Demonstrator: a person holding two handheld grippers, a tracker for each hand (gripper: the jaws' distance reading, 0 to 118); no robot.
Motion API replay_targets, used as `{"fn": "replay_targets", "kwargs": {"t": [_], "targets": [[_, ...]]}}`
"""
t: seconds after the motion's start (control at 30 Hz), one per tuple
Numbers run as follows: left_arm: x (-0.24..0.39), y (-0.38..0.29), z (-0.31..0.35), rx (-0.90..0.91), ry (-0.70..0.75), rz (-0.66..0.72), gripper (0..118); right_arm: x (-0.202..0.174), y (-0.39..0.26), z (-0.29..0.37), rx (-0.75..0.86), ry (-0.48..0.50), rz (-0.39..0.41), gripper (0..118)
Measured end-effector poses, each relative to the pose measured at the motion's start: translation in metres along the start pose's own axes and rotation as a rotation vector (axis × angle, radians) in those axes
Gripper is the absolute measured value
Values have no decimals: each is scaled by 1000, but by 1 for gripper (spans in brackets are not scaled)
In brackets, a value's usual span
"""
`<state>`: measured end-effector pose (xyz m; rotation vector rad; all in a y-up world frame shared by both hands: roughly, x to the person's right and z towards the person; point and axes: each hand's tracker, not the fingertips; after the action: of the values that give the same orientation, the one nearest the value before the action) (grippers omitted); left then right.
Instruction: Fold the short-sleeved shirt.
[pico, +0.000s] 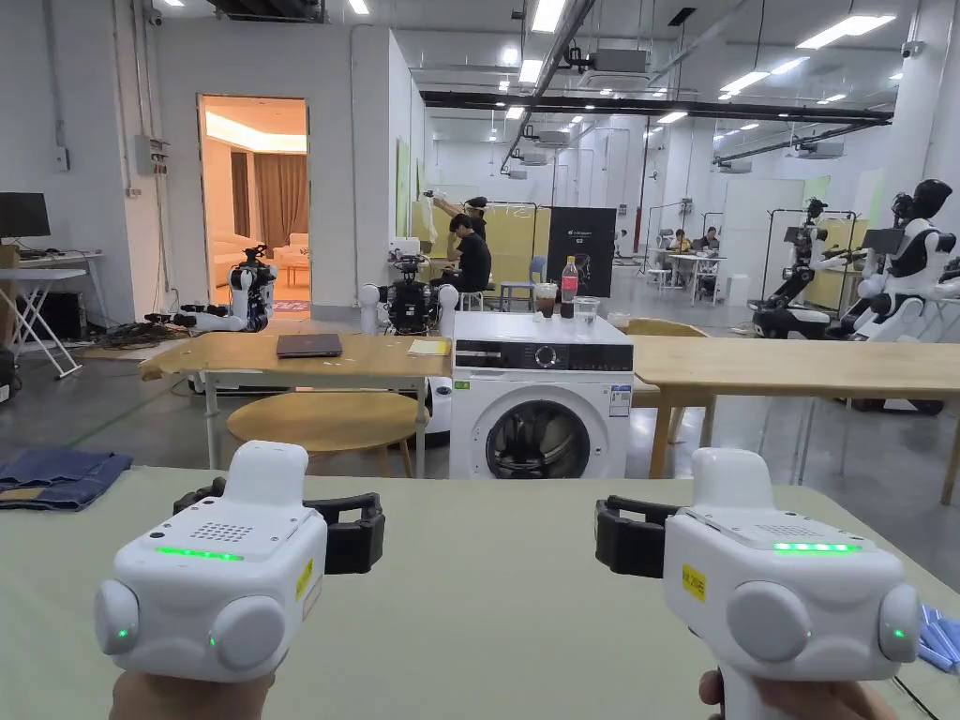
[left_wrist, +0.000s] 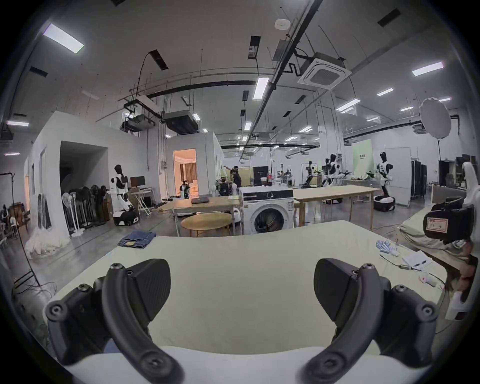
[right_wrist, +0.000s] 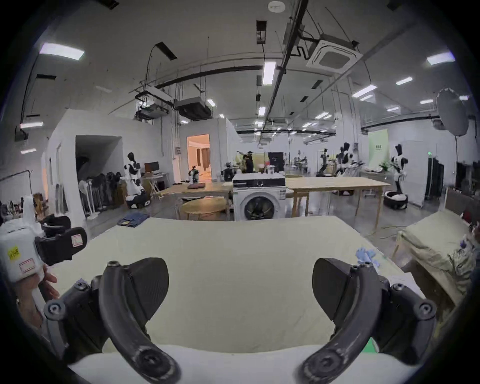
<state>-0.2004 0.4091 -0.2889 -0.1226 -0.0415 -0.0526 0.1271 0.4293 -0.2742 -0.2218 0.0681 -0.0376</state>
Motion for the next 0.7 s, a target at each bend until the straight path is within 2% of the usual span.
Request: {"fn": "replay_targets", "kwargs": {"t": [0.07,0.13,0.17,0.3,0.4,0.5,0.7], "targets": [[0,-1,-1,-5,1,4,111,-9,-1,3,20,-75,48,112],[0,-3,-1,-6,1,6,111,-14,-3,4,42,-94,75,112],[0,-3,-1,-7,0,6,111,-12,-5,5,56,-70,74,112],[1,-6,0,-4,2,12,111,-9,-3,2,22,-47,5,112],[0,-8,1,1,8,18,111,1,-5,4,39,50,-47,112],[-1,-8,2,7,10,23,111,-1,-7,4,29,25,-31,112],[1,-6,6,30,22,26,111,-7,-18,1,104,-66,78,112]]}}
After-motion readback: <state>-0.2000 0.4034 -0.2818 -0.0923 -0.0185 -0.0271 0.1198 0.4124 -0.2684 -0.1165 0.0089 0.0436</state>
